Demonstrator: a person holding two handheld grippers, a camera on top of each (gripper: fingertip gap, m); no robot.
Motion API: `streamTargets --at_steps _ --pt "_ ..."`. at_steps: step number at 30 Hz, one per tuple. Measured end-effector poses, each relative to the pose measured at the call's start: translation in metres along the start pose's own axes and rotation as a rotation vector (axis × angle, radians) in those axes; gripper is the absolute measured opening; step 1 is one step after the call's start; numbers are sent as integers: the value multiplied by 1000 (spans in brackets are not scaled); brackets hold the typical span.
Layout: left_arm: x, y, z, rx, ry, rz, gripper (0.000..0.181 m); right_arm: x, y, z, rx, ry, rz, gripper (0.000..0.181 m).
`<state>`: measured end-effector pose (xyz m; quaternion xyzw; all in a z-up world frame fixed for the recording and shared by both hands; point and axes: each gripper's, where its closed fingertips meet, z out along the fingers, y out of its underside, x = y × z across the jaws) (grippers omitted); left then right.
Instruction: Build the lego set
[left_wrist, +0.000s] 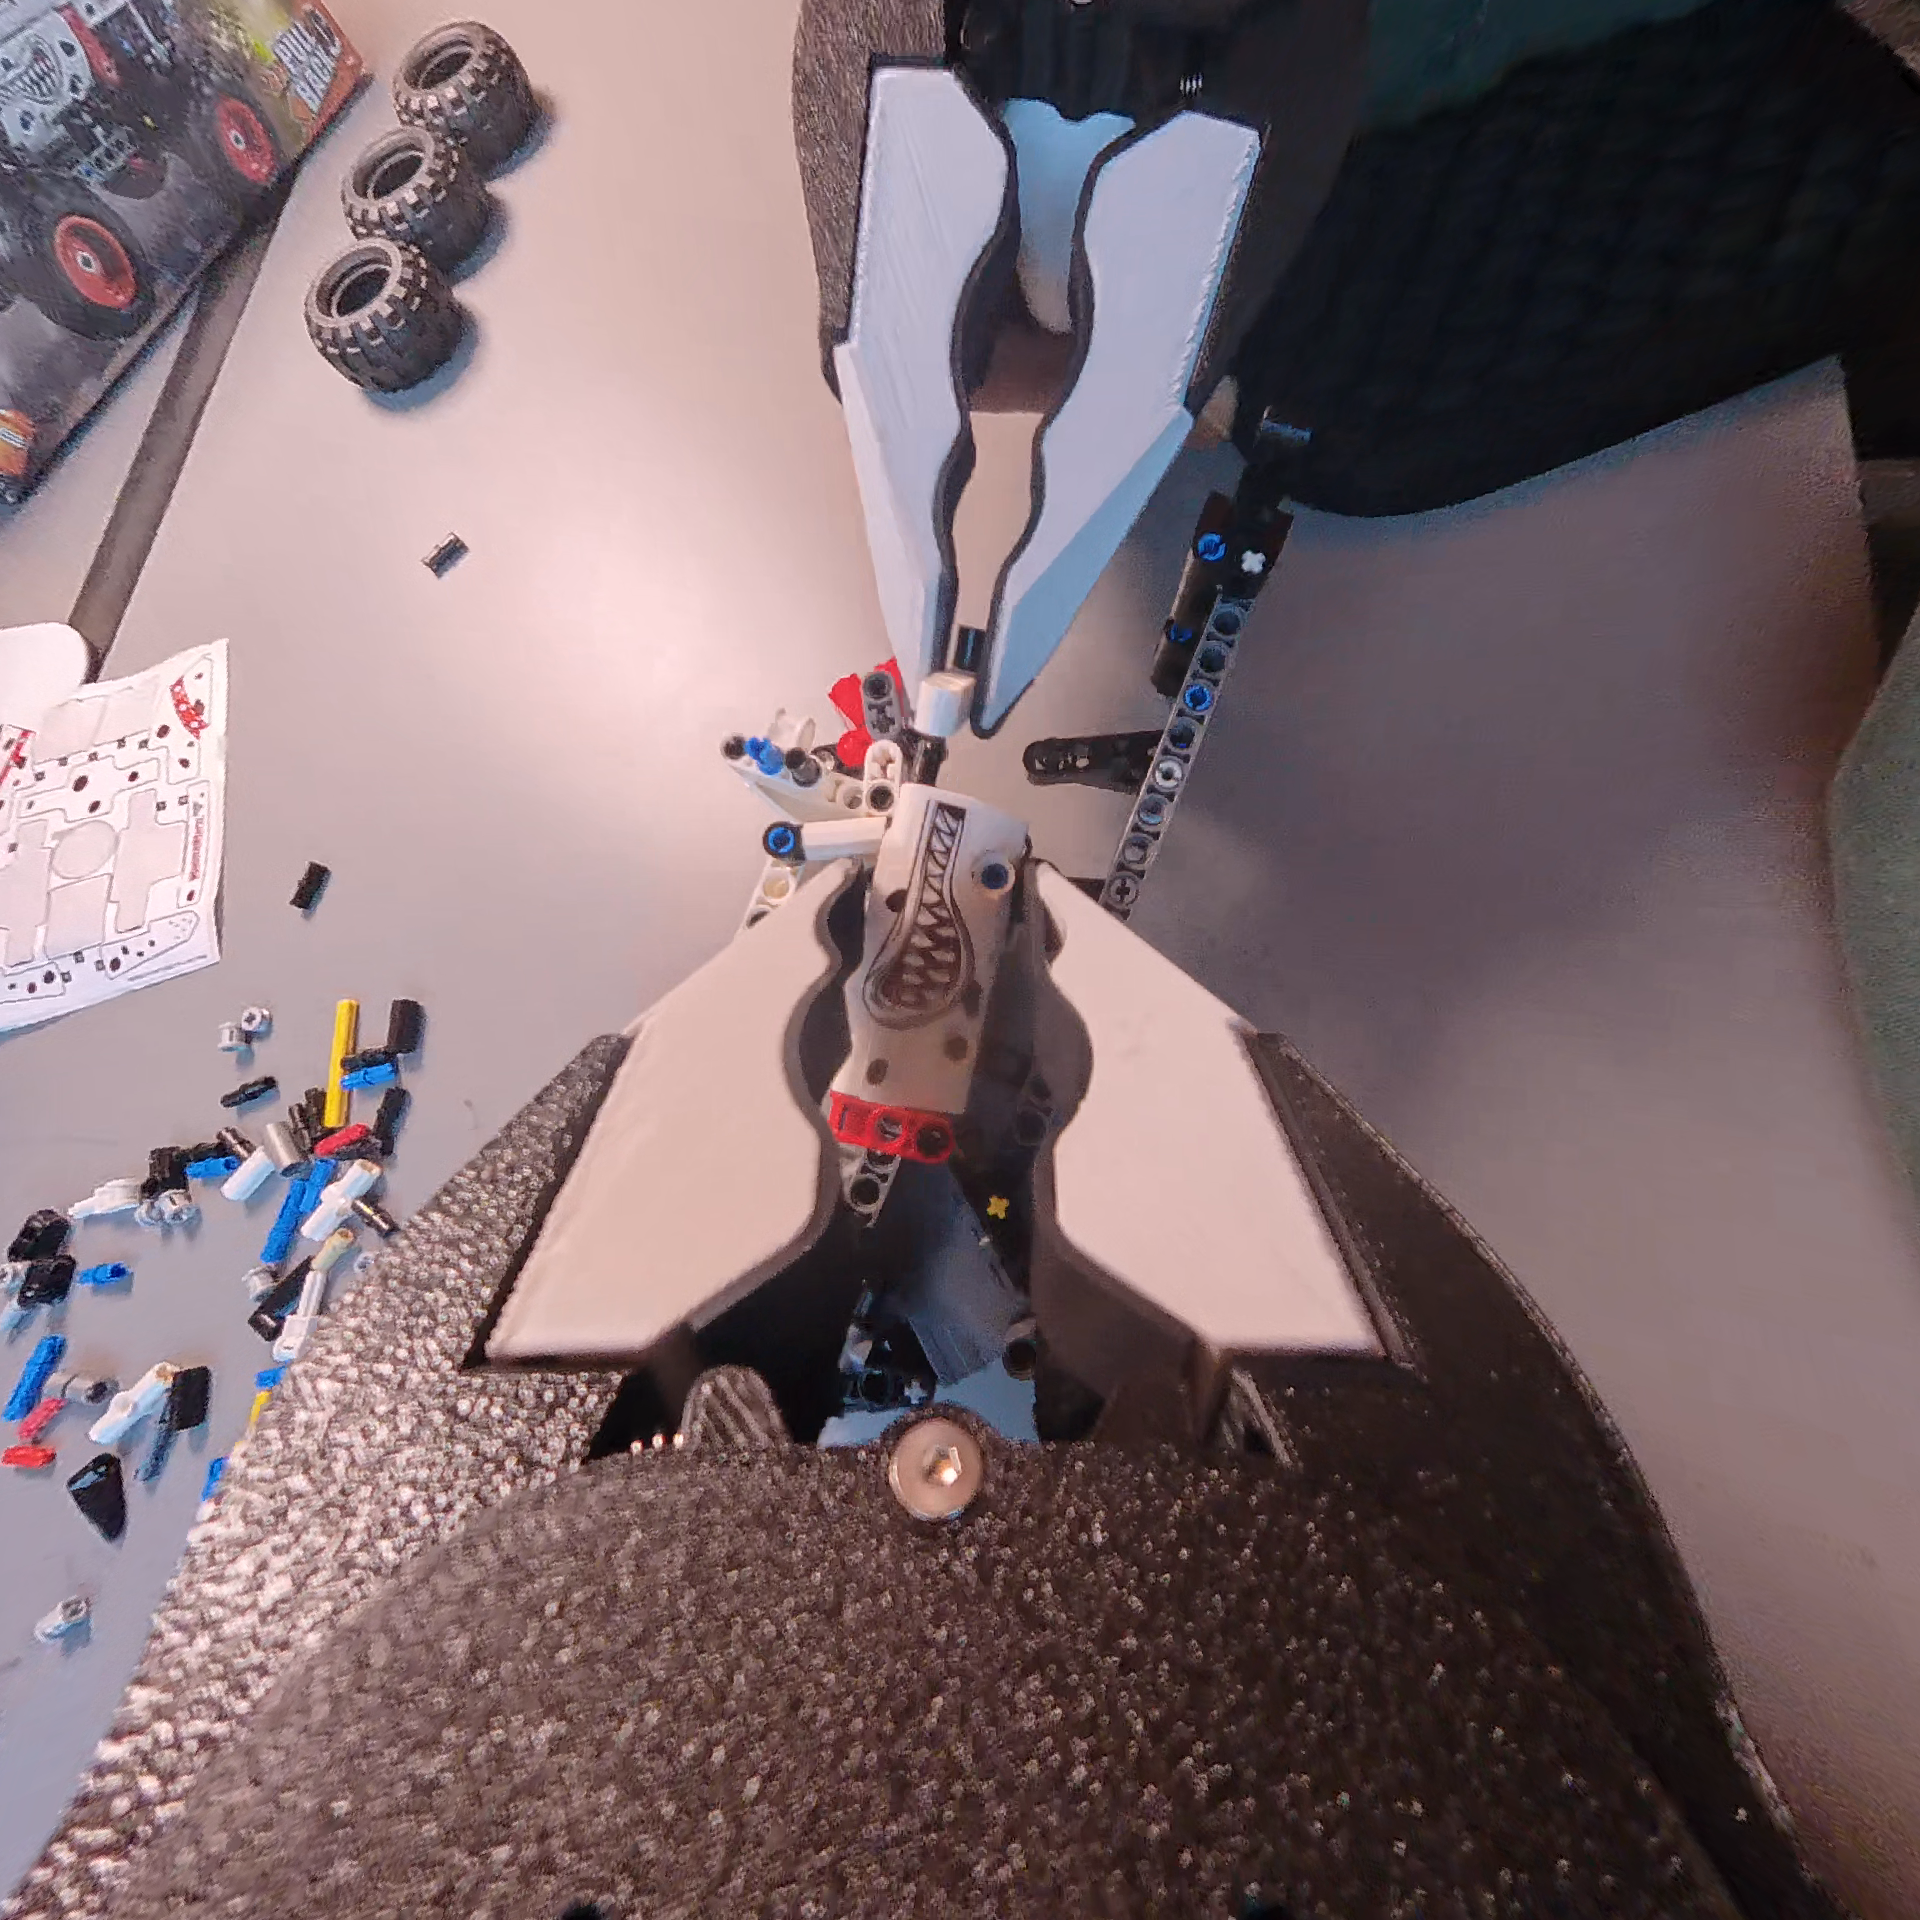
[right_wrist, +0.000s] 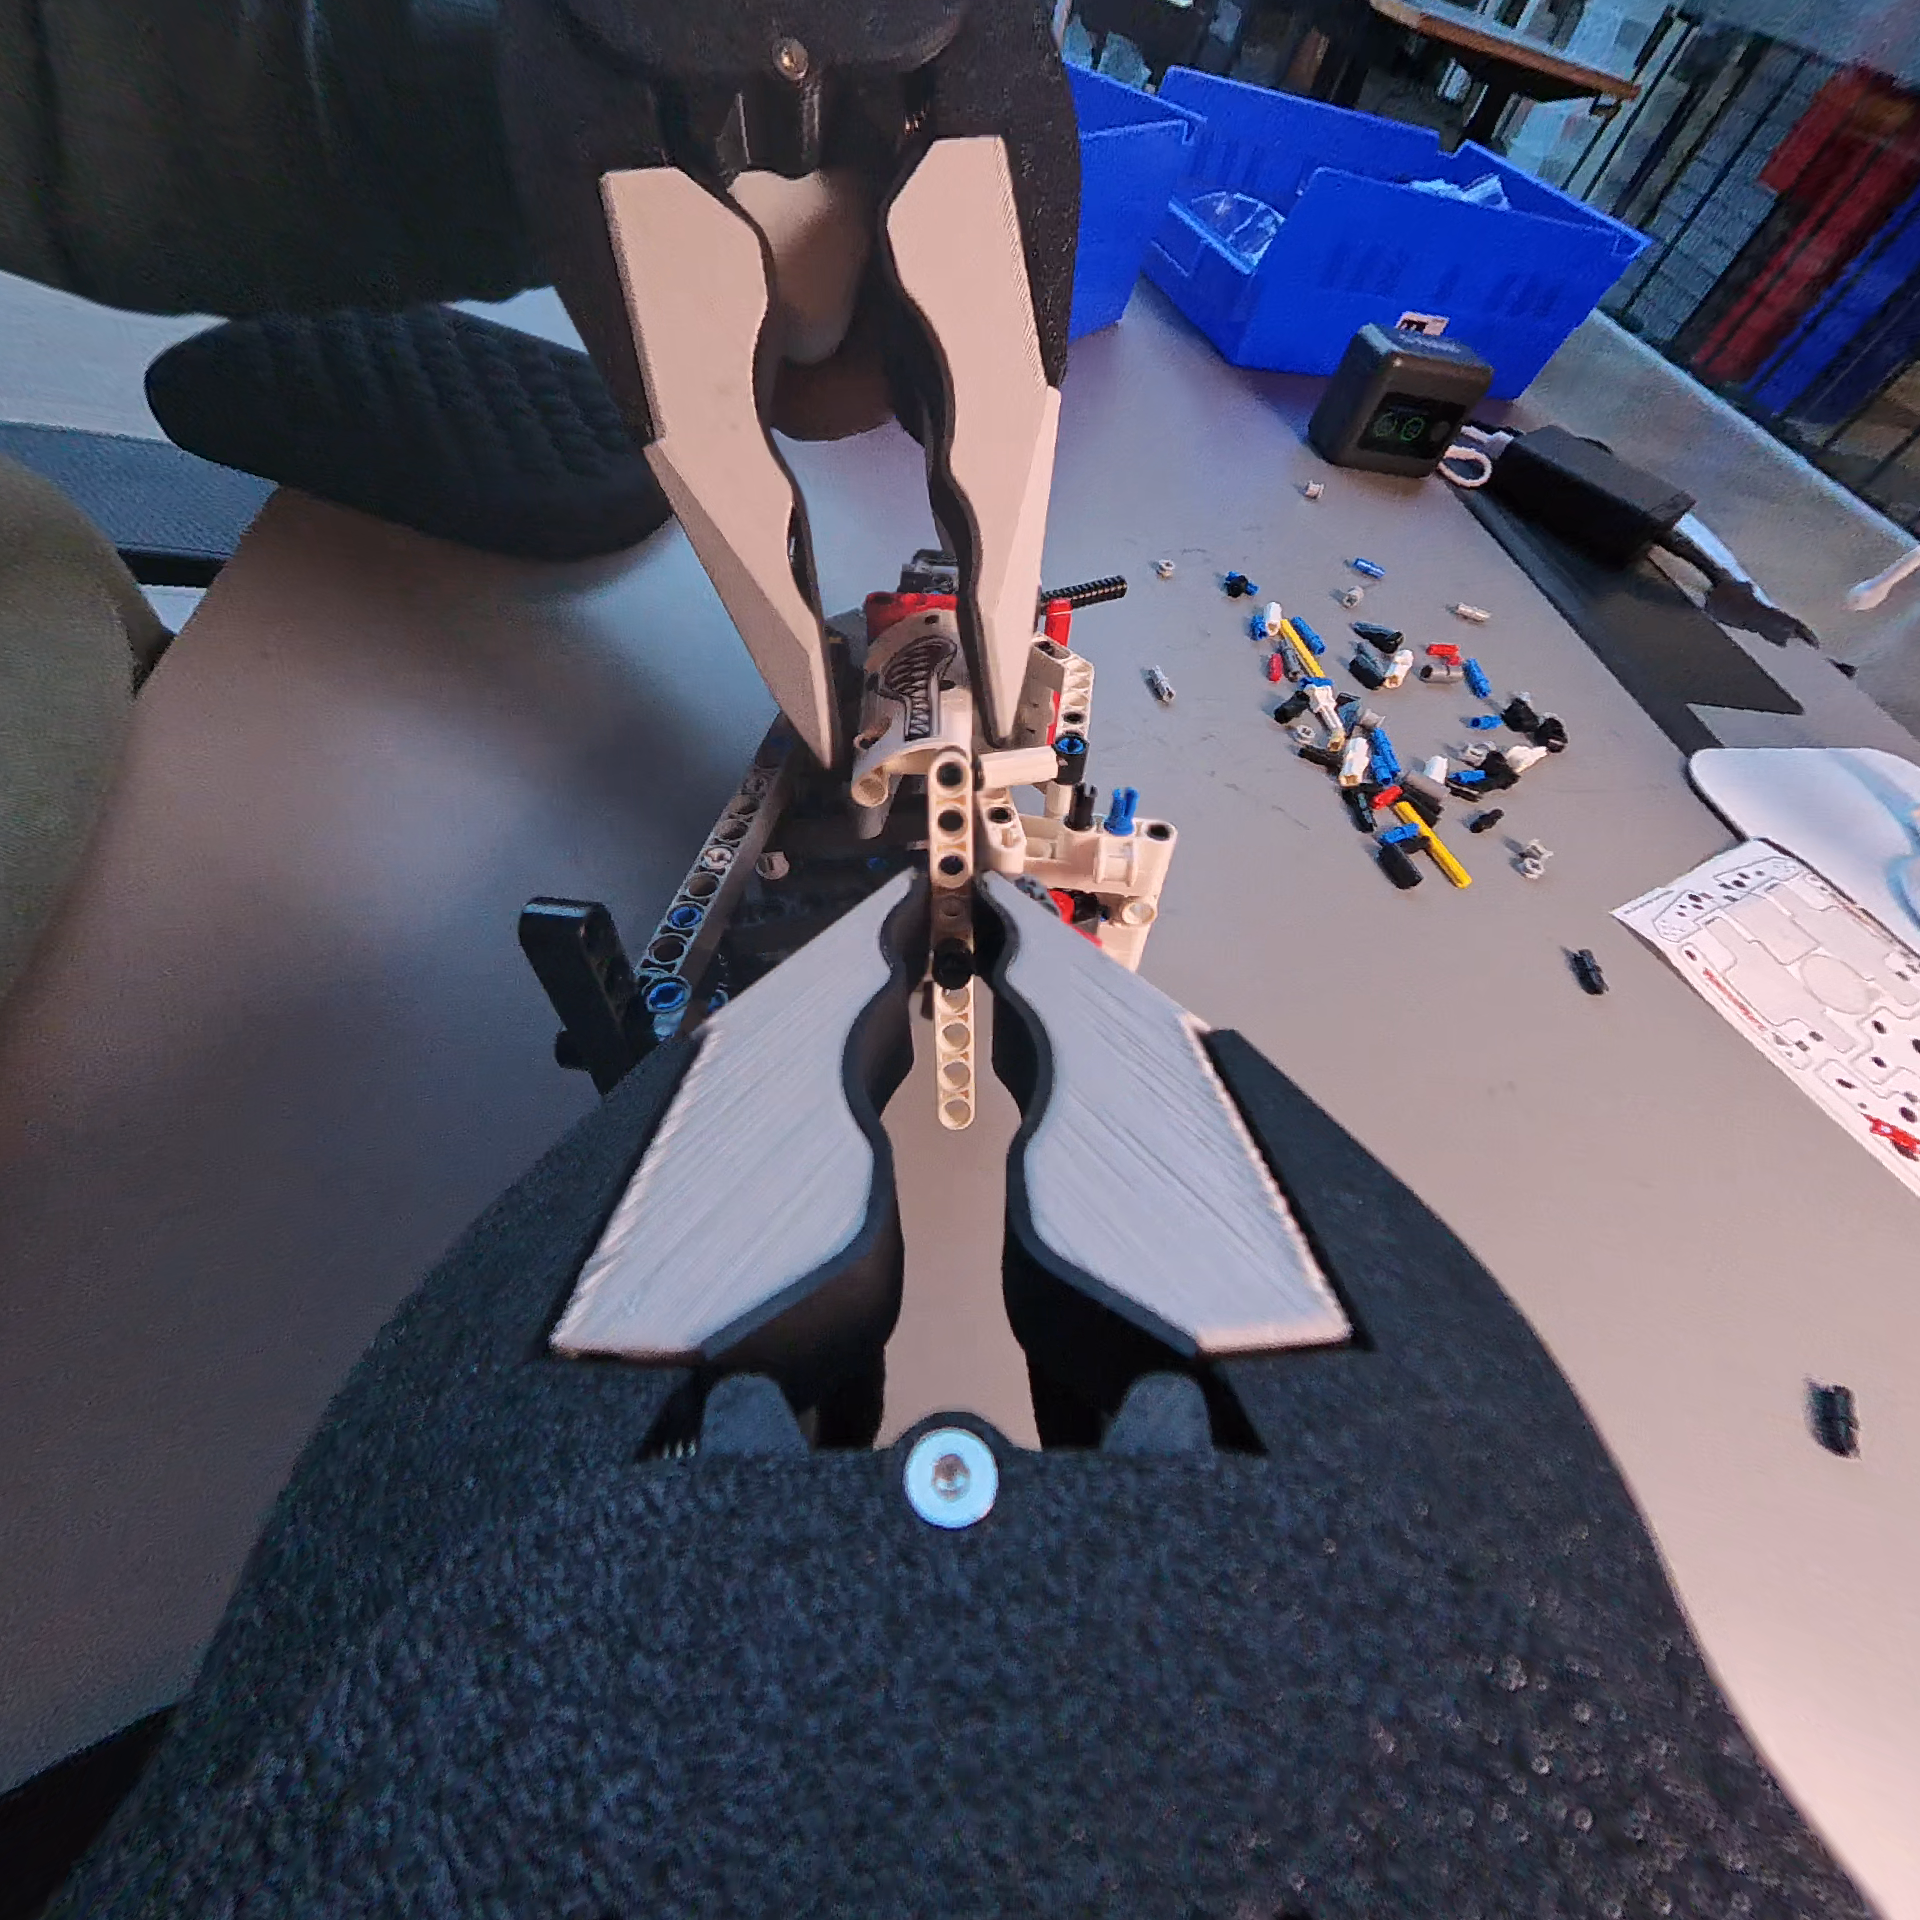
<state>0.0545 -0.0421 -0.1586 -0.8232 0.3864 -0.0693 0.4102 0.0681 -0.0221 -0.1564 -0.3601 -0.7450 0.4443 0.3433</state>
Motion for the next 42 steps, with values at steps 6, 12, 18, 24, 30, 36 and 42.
streamTargets --at_steps 6,12,18,24,30,36,42 --pt "-4 -12 -6 88 21 -29 29 -2 2 7 1 10 -8 7" --pt "2 -31 -4 115 46 8 21 -4 -7 3 48 13 -22 7" --pt "6 -37 5 103 70 41 7 -6 -11 0 74 13 -37 7" --pt "9 -37 6 63 110 59 6 -8 -12 -2 77 27 -105 11" --pt "6 -39 6 52 98 82 6 -6 -15 -4 89 40 -122 8" --pt "4 -42 5 104 84 56 6 -3 -13 -5 105 47 -132 8" --pt "2 -43 5 162 85 25 6 -1 -12 -5 114 48 -123 8"
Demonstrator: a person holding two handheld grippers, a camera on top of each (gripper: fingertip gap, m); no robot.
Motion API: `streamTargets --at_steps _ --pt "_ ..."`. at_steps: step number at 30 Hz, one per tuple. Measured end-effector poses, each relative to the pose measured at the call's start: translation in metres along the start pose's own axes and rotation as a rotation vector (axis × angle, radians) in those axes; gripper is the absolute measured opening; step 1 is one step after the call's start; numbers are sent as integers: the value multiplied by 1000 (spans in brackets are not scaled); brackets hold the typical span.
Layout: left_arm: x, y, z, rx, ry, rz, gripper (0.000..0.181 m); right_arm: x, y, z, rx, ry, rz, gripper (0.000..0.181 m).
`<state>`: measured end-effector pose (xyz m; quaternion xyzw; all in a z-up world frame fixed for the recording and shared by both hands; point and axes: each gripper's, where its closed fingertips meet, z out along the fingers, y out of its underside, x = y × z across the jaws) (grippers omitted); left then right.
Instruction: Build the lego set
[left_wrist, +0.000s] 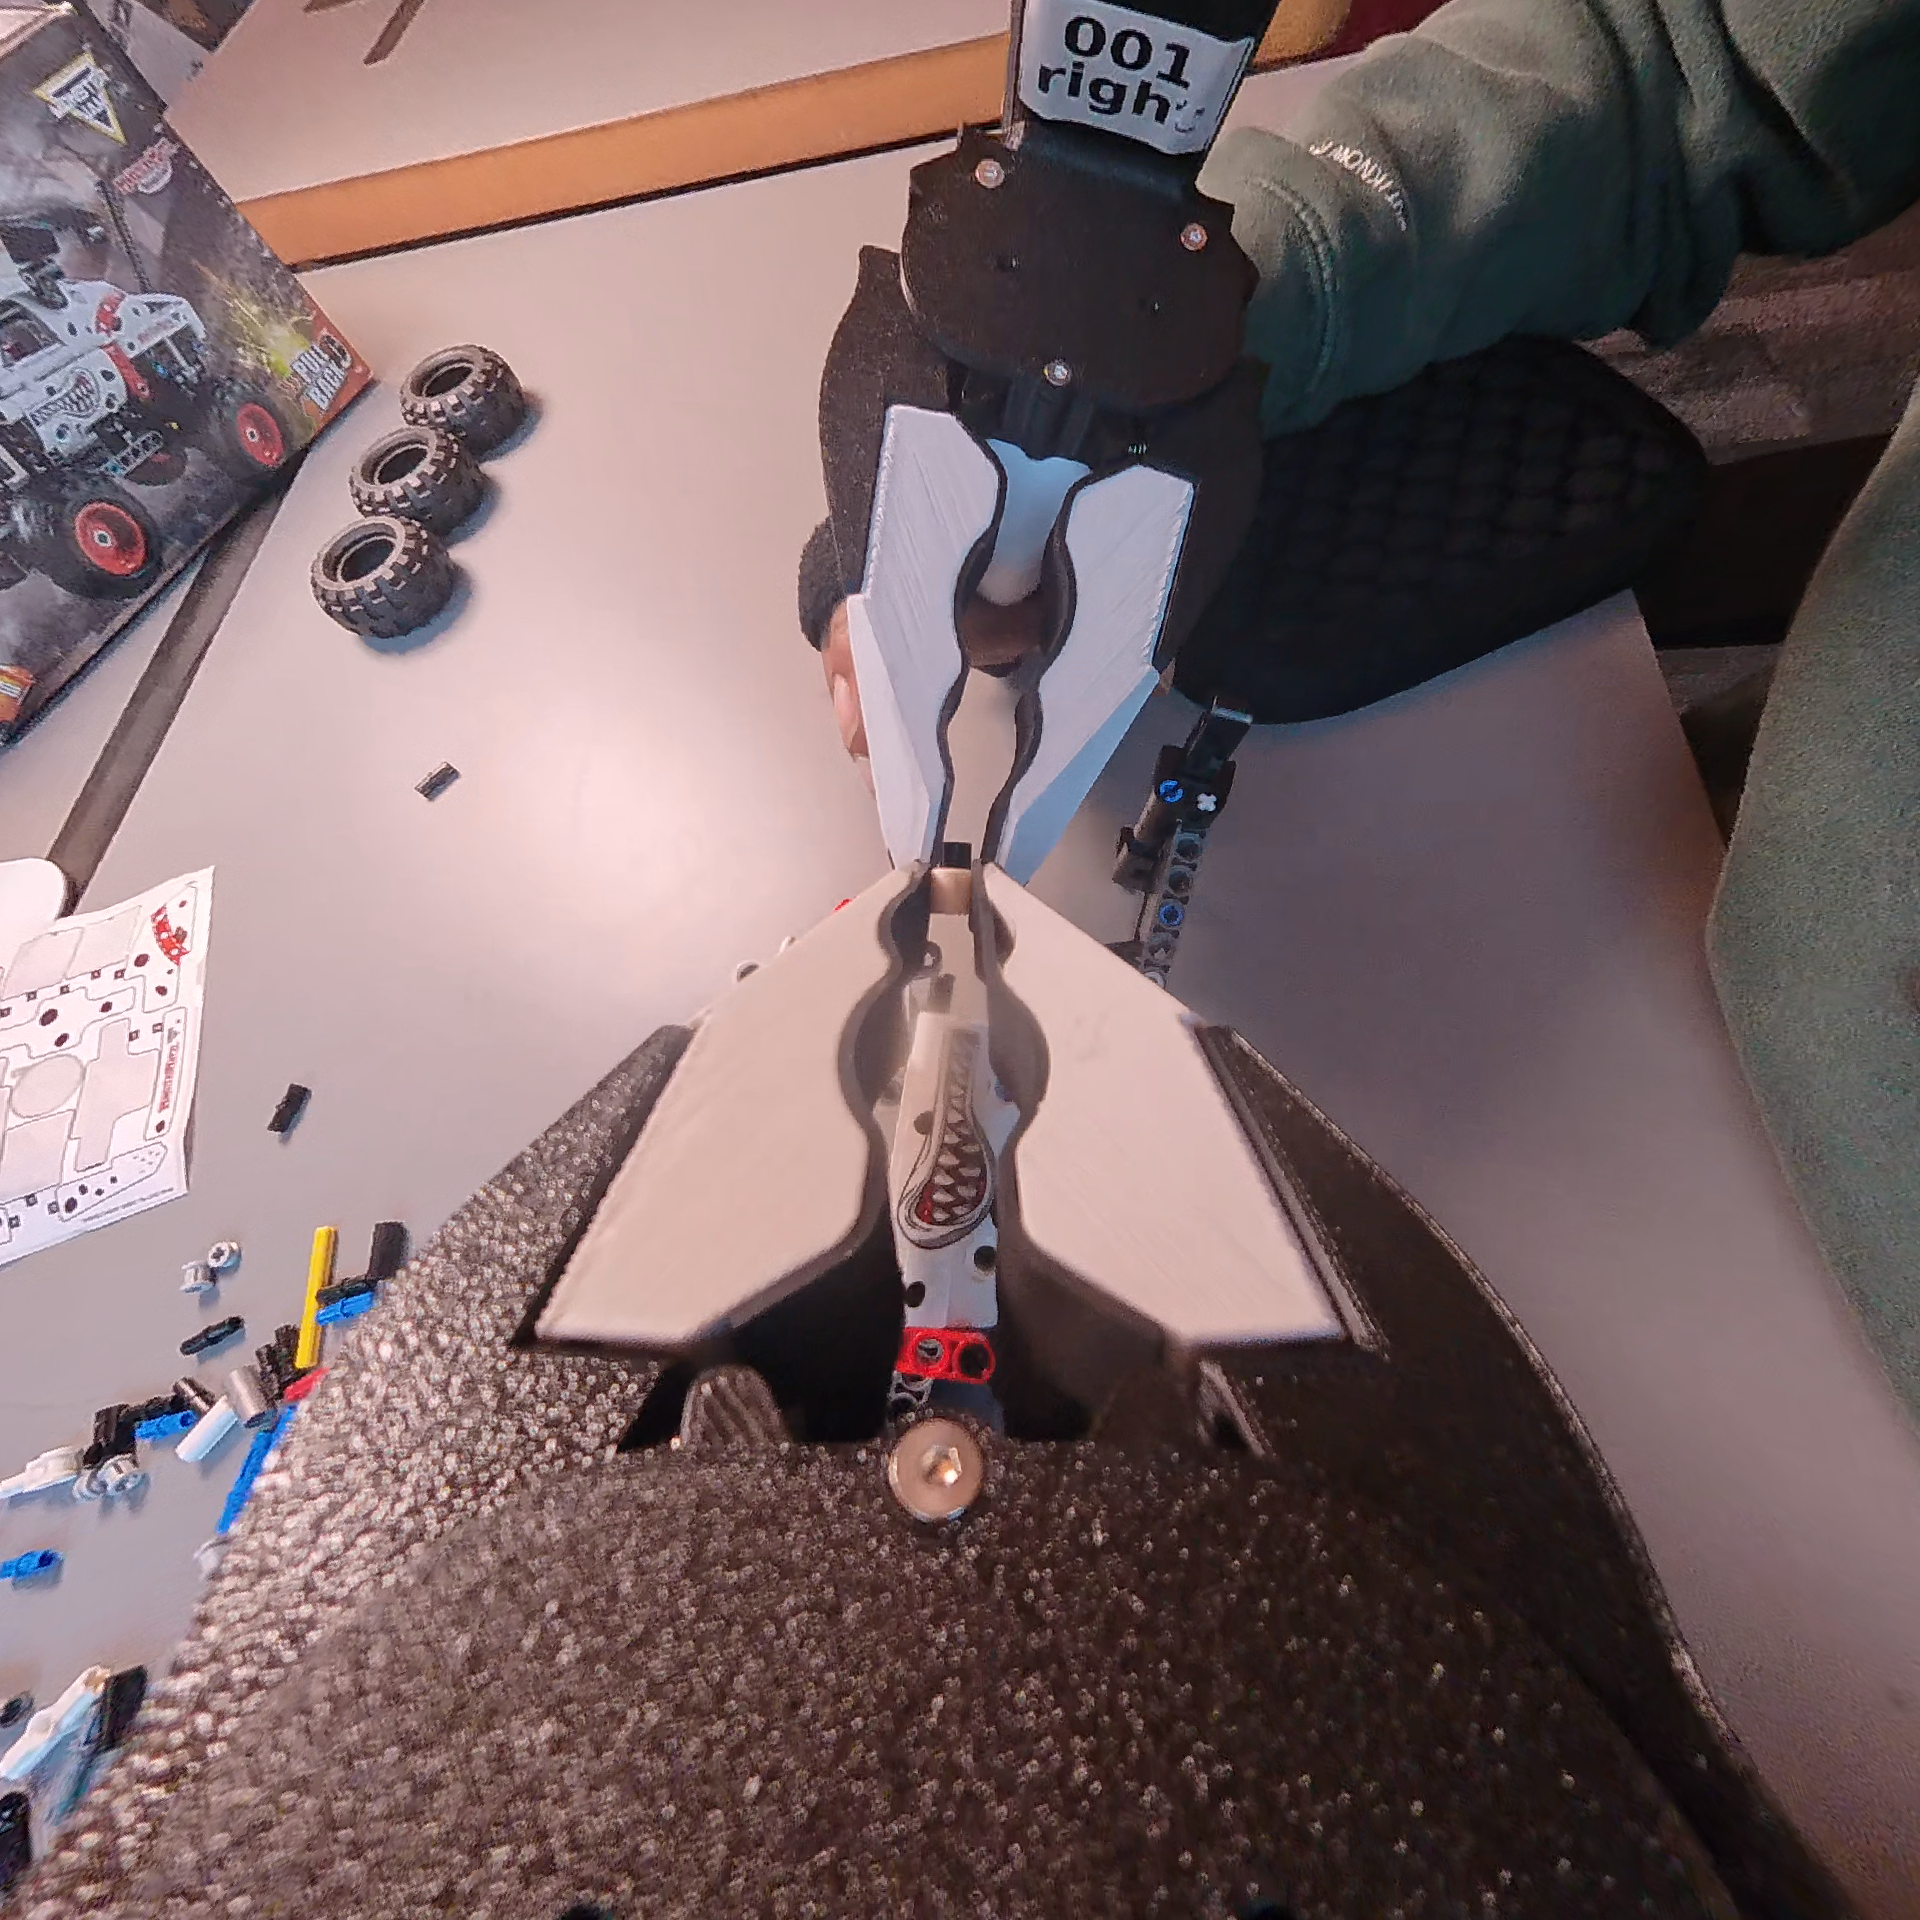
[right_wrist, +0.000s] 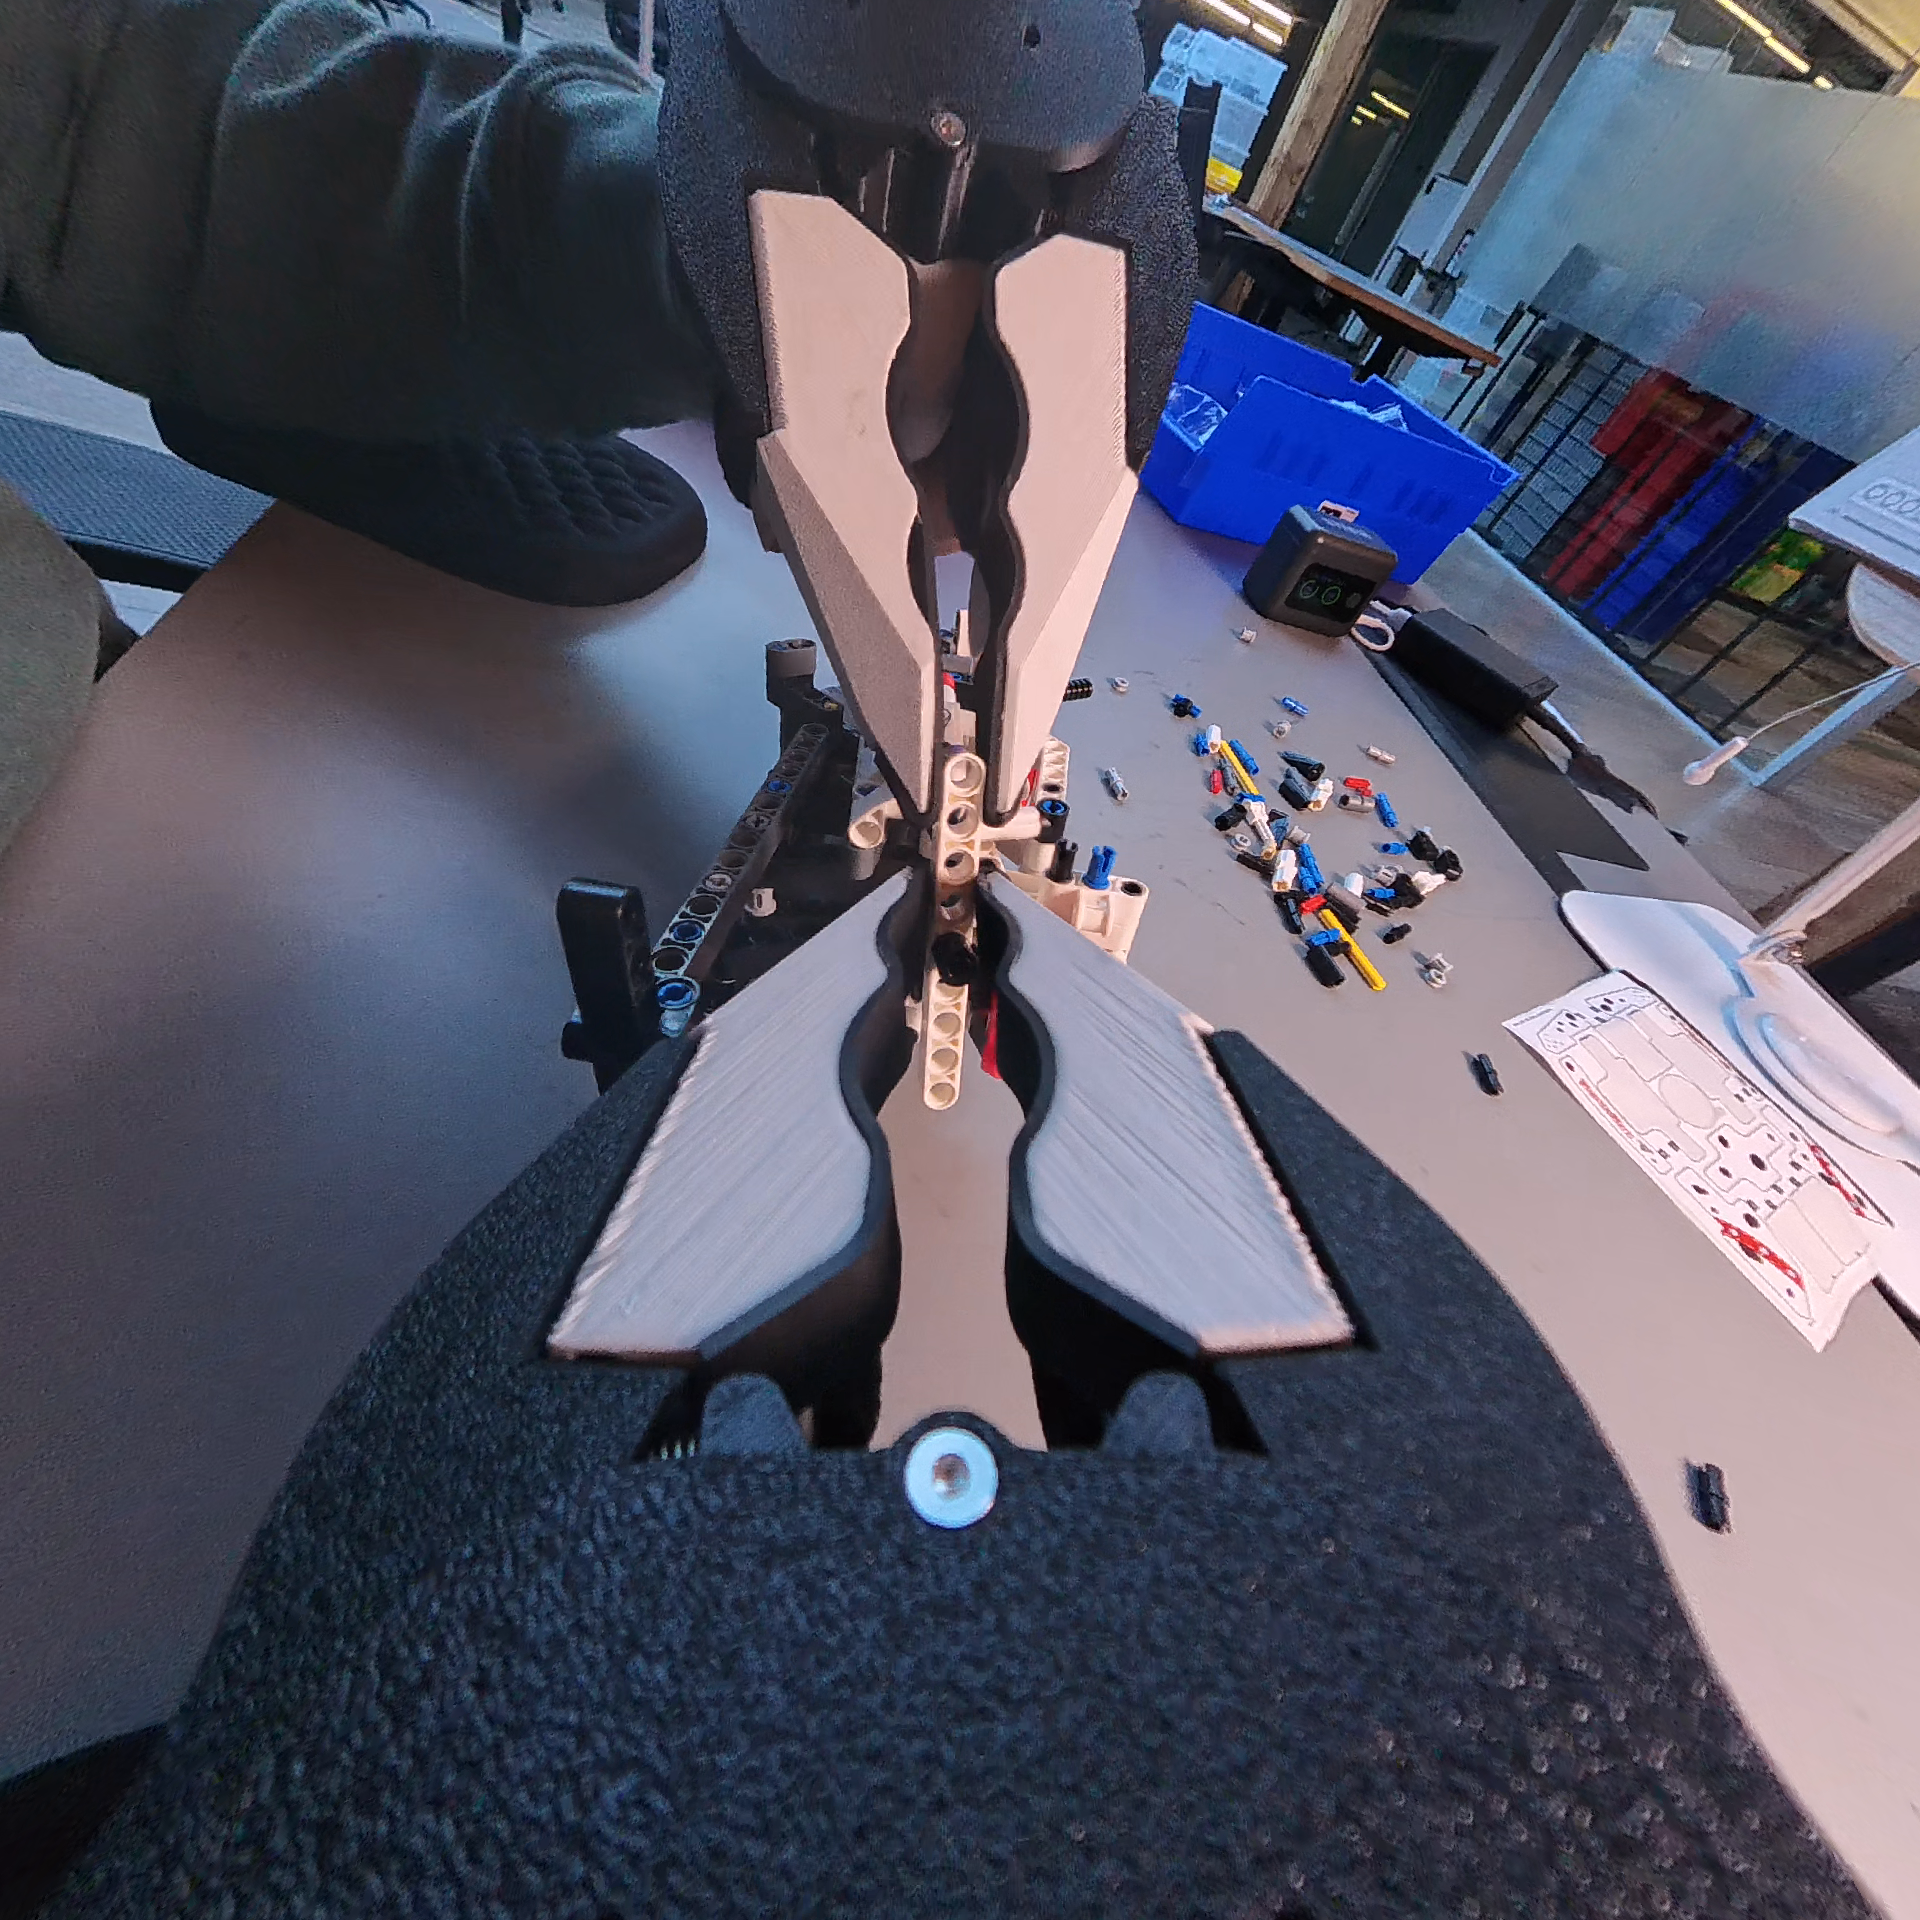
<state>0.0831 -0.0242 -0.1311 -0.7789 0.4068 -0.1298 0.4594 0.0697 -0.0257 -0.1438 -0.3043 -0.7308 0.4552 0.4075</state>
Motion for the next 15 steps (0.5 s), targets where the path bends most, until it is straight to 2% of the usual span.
streamTargets --at_steps 7,12,15 --pt "-5 2 0 60 -5 -54 8 6 2 0 14 18 27 7" --pt "-12 14 -13 17 -43 -71 15 6 5 2 7 10 53 7" --pt "-8 28 -19 -37 -12 -116 19 7 9 1 -5 -6 85 7"
